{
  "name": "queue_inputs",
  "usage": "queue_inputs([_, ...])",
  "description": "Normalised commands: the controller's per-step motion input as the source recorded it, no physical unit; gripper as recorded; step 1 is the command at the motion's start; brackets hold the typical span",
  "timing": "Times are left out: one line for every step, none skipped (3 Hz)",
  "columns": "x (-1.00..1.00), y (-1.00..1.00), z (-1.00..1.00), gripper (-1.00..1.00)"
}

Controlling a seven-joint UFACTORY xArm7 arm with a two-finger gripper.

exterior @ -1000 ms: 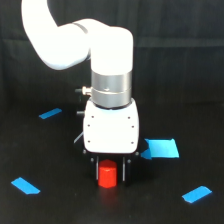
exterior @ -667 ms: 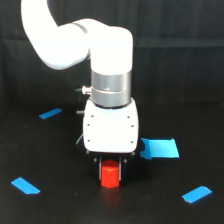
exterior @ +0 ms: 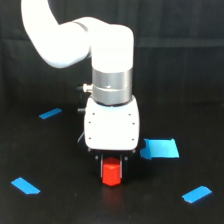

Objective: Pick up the red object from the table

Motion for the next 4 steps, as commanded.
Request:
queue_inputs([0.00, 0.12, 1.00, -0.90])
queue_inputs([0.05, 0.06, 0.98, -1.00])
queue_inputs([-0.02, 0.15, 0.98, -1.00])
queue_inputs([-0.03, 0.07, 1.00, -1.00])
